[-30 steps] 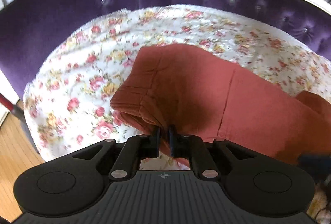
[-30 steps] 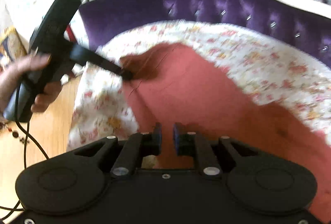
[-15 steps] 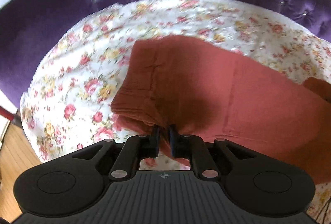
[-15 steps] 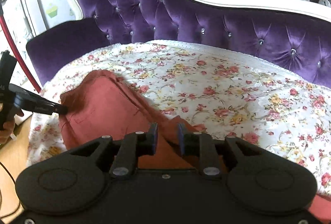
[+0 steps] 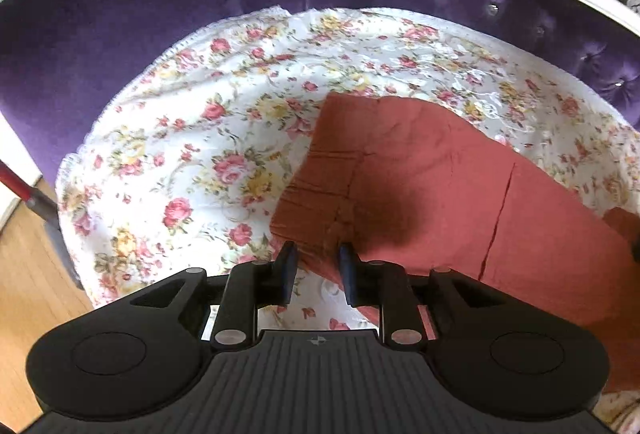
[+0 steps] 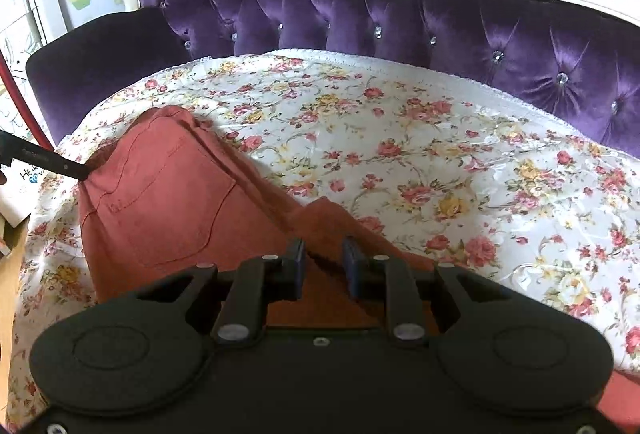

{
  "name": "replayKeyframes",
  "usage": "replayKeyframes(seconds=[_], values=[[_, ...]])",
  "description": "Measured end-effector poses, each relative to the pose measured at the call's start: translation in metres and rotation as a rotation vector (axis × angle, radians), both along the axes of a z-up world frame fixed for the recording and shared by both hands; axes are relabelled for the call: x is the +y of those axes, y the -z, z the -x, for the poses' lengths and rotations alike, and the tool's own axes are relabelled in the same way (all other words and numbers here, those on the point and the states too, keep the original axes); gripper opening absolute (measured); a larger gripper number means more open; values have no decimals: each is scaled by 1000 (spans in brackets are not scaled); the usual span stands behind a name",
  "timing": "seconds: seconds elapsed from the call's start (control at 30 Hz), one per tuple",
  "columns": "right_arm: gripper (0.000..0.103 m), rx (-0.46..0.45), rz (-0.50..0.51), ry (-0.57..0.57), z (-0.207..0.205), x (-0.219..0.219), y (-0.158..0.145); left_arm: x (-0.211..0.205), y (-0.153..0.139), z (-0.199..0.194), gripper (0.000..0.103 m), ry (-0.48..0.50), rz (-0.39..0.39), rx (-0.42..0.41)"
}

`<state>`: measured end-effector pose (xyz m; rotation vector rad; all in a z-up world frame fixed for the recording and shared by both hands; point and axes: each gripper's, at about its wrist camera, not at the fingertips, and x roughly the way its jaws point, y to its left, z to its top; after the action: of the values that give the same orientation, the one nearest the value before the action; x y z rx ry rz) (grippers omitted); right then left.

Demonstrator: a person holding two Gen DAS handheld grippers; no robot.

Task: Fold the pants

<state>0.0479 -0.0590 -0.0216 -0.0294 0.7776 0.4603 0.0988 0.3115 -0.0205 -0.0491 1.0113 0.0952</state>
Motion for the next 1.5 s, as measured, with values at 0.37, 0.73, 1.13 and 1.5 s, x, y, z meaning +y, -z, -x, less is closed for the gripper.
replayKeyframes(seconds=[0.37,0.73,1.13,1.5], values=[[61,-23,-20,-15,-25,0,-7,-10,14,-3,24,59,-83,6],[6,-44,-51,32,-53,-6,-8,-17,20,-2,25,62,-116,-8],[3,43,73,118,-109,4,37,-6,21,8,30,74,-80,-39],[4,24,111,144,-106,10,39,40,9,16,18,-132,-175,-86]])
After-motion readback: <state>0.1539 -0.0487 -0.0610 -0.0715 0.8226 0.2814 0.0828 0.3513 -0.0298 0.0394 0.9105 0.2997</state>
